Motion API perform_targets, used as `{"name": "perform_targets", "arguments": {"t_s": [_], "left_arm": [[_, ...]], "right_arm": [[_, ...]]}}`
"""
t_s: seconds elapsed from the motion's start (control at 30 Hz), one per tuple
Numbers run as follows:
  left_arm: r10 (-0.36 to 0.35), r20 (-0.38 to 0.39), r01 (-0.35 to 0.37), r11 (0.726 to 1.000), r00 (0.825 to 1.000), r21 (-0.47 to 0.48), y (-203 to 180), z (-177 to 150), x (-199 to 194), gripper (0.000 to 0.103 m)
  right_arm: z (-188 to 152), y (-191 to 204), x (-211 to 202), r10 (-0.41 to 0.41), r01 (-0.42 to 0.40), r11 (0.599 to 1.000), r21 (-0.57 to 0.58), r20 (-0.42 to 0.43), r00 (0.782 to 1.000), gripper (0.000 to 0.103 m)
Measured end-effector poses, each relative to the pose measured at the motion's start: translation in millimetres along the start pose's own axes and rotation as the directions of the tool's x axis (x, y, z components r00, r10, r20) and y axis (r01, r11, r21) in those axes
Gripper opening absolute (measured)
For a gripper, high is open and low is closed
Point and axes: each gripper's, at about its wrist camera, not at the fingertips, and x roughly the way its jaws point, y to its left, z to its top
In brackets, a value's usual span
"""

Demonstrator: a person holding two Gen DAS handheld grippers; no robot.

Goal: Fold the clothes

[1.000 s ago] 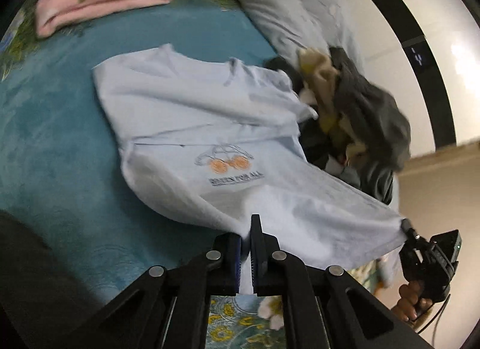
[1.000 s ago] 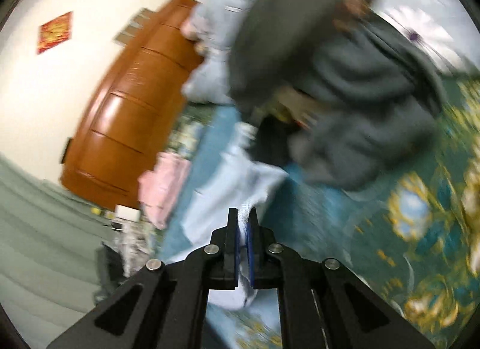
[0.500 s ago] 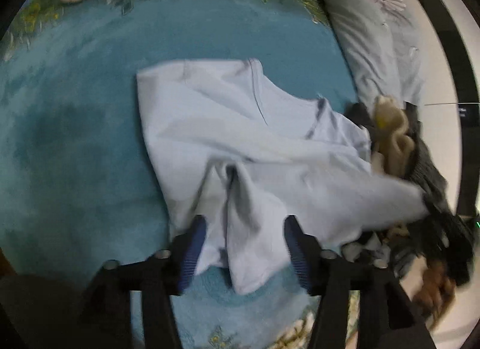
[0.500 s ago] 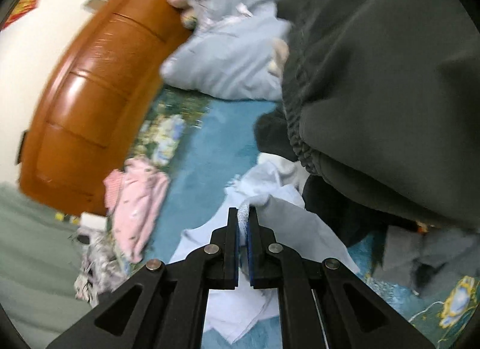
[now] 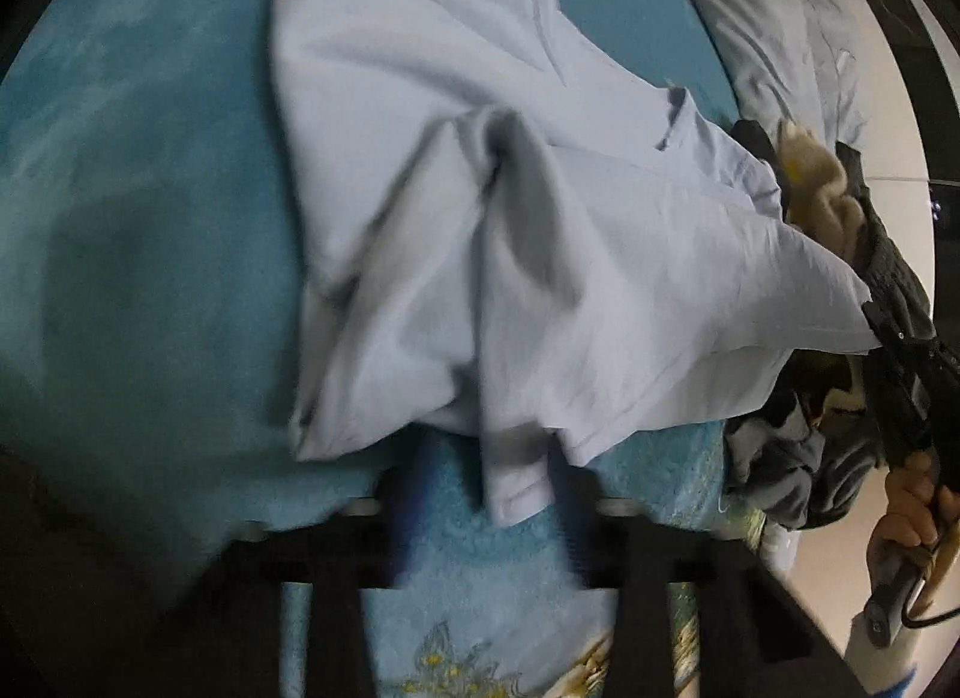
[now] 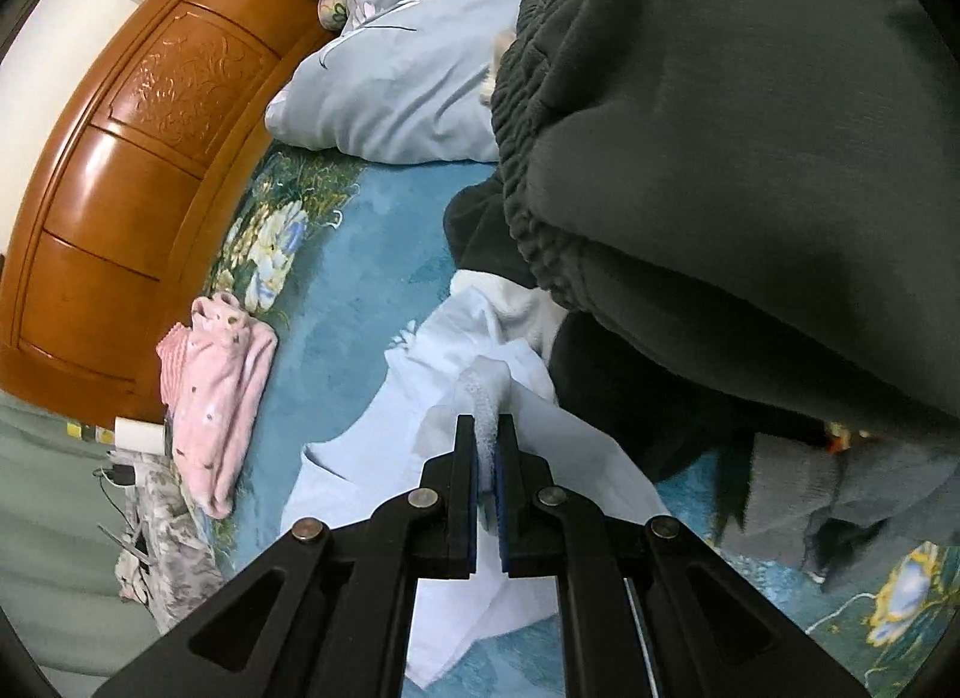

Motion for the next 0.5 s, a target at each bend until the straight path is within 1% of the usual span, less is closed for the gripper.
{"name": "perform_targets", "arguments": {"t_s": [0.03,0.07,0.17,0.23,0.33,0.4,0.47,0.5], "left_arm": [[0.003,0.002,-0.003,1.0,1.0,0.003,-1.6,-1.2,-0.4,0.002],[0.007,0.004,-0.007,1.0,1.0,0.007,-3.2,-2.5,-0.8,0.002],[-0.011,0.067,0.007,0.998,0.998,0.064,-14.4,-9.7,-24.9,0.001],[-0.06,0.097,0.052,0.995,0.994,0.086,-17.8,-13.9,-52.9,0.001],[-0.156,0.143,0.137,0.981,0.977,0.135,-18.6,-25.0,-106.5,0.001],[-0.191,0.18,0.157,0.969,0.965,0.189,-17.3,-38.3,-141.7,0.001],[-0.226,0.205,0.175,0.955,0.952,0.24,-12.9,-55.2,-171.3,0.001],[-0.233,0.19,0.184,0.952,0.954,0.246,-9.8,-63.2,-180.0,0.001]], "right_arm": [[-0.8,-0.1,-2.6,0.003,-0.003,1.0,-0.001,0.004,1.0,0.005],[-1.5,0.0,-6.1,0.005,-0.005,1.0,-0.005,0.011,1.0,0.005],[-4.9,1.6,-19.7,-0.003,0.004,1.0,-0.026,0.034,0.999,0.005],[-9.7,3.4,-33.7,0.008,-0.005,0.999,-0.054,0.056,0.998,0.005],[-23.3,2.8,-61.5,0.041,-0.034,0.996,-0.083,0.089,0.995,0.005],[-37.9,-1.3,-84.6,0.071,-0.059,0.993,-0.098,0.118,0.991,0.005],[-54.2,-10.1,-106.5,0.064,-0.05,0.993,-0.105,0.136,0.989,0.005],[-62.4,-14.6,-117.5,0.062,-0.046,0.993,-0.107,0.146,0.987,0.005]]}}
